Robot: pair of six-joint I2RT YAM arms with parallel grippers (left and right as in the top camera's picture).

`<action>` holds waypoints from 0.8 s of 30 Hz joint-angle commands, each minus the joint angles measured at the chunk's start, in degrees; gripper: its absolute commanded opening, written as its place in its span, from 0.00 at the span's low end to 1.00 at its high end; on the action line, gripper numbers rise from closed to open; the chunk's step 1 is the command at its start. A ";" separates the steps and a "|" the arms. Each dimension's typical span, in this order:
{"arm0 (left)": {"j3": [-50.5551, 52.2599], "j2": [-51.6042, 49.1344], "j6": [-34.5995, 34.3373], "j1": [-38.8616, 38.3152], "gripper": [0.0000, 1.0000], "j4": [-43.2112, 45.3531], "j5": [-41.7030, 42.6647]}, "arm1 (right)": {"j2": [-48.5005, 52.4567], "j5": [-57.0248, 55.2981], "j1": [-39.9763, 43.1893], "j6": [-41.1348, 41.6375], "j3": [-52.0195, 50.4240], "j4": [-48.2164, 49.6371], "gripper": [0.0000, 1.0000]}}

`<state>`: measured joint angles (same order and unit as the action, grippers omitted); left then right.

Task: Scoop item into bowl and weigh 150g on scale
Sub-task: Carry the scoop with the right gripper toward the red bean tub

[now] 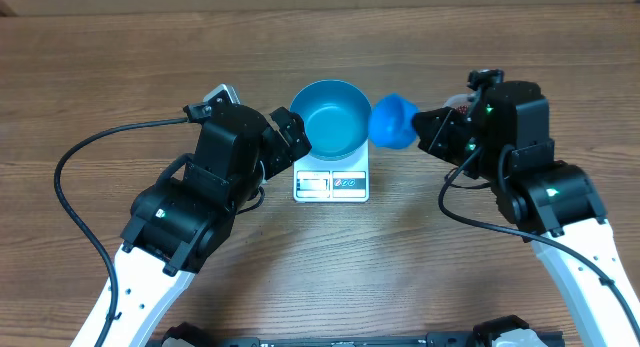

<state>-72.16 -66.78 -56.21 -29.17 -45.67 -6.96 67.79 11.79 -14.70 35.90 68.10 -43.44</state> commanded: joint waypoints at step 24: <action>-1.07 0.42 6.51 -0.07 1.00 -0.63 -1.14 | 13.42 -46.07 0.33 -14.14 21.29 -25.07 0.04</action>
<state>-72.16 -66.78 -50.78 -29.17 -46.26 -7.16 80.38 -27.31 -14.66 23.09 87.00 -68.20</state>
